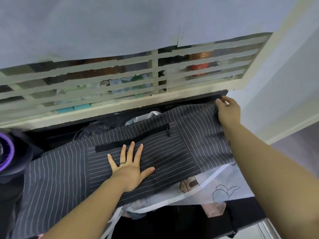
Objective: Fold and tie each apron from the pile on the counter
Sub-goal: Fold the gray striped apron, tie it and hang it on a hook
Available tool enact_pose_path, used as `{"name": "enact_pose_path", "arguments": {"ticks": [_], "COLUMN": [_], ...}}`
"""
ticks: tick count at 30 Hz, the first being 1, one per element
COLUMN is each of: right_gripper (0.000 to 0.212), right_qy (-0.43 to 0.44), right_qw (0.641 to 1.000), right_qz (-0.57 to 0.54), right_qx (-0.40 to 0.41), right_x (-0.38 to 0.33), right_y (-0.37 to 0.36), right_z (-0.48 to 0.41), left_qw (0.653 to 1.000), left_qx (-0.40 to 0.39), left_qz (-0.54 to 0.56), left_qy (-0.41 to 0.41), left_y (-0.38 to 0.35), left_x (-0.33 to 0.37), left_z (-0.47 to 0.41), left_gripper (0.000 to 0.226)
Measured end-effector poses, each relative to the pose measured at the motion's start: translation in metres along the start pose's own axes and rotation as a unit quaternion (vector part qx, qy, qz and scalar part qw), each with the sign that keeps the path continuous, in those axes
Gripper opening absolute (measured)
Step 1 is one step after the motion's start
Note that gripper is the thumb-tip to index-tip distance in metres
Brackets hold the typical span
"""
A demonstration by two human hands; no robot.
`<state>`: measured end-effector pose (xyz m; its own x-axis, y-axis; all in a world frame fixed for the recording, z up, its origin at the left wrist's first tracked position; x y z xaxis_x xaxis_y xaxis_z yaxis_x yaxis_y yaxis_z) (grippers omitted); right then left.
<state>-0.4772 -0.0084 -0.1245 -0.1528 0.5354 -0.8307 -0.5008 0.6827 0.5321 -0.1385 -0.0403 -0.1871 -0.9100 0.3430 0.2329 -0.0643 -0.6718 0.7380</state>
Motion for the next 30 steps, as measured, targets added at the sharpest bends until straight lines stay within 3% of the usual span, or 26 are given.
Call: {"name": "enact_pose_path", "arguments": {"ticks": [3, 6, 11, 13, 15, 17, 19, 20, 22, 26, 30], "right_gripper": [0.064, 0.068, 0.053, 0.036, 0.036, 0.033, 0.022, 0.020, 0.020, 0.017, 0.018], "right_qy": [-0.040, -0.049, -0.038, -0.038, -0.016, 0.016, 0.004, -0.024, -0.094, -0.155, -0.190], "right_qw": [0.989, 0.966, 0.937, 0.909, 0.898, 0.941, 0.990, 0.997, 0.989, 0.972, 0.959], "right_qz": [0.089, 0.207, 0.320, 0.380, 0.400, 0.305, 0.113, 0.025, -0.077, -0.124, -0.185], "right_qx": [-0.108, -0.150, -0.139, -0.166, -0.182, -0.144, -0.088, -0.076, -0.089, -0.122, -0.099], "right_x": [0.023, 0.048, 0.065, 0.071, 0.072, 0.068, 0.066, 0.068, 0.079, 0.093, 0.103], "right_y": [0.004, 0.026, 0.053, 0.057, 0.061, 0.068, 0.083, 0.088, 0.090, 0.087, 0.092], "right_z": [0.006, 0.021, 0.045, 0.052, 0.057, 0.060, 0.060, 0.060, 0.058, 0.064, 0.079], "left_qw": [1.000, 1.000, 0.999, 0.999, 0.999, 0.998, 0.998, 0.997, 0.997, 0.997, 0.997], "left_qx": [0.004, 0.011, 0.030, 0.039, 0.048, 0.055, 0.064, 0.067, 0.070, 0.071, 0.074], "left_qz": [0.002, 0.003, 0.007, 0.008, 0.003, -0.001, -0.001, -0.002, -0.007, -0.014, -0.017], "left_qy": [-0.002, -0.006, -0.010, -0.013, -0.017, -0.020, -0.023, -0.025, -0.028, -0.026, -0.026], "left_y": [0.000, 0.000, 0.000, 0.000, -0.001, -0.001, -0.001, -0.001, -0.001, -0.002, -0.002], "left_x": [0.000, 0.000, 0.001, 0.001, 0.001, 0.000, 0.000, 0.000, 0.000, -0.001, -0.001], "left_z": [0.001, 0.002, 0.005, 0.006, 0.006, 0.007, 0.009, 0.010, 0.010, 0.010, 0.009], "left_gripper": [0.086, 0.085, 0.085, 0.085, 0.085, 0.085, 0.084, 0.084, 0.083, 0.083, 0.084]}}
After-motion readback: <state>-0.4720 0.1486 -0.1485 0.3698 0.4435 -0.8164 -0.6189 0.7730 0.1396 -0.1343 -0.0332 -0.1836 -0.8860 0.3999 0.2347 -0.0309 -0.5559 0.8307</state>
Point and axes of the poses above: each hand's wrist, its own z-axis away from the middle knuckle, its own y-axis out of the back of the hand, x = y × z, the point moved 4 cm from there along -z, towards the middle knuckle, and after that the axes turned 10 degrees about z, right-handed, at the moved point
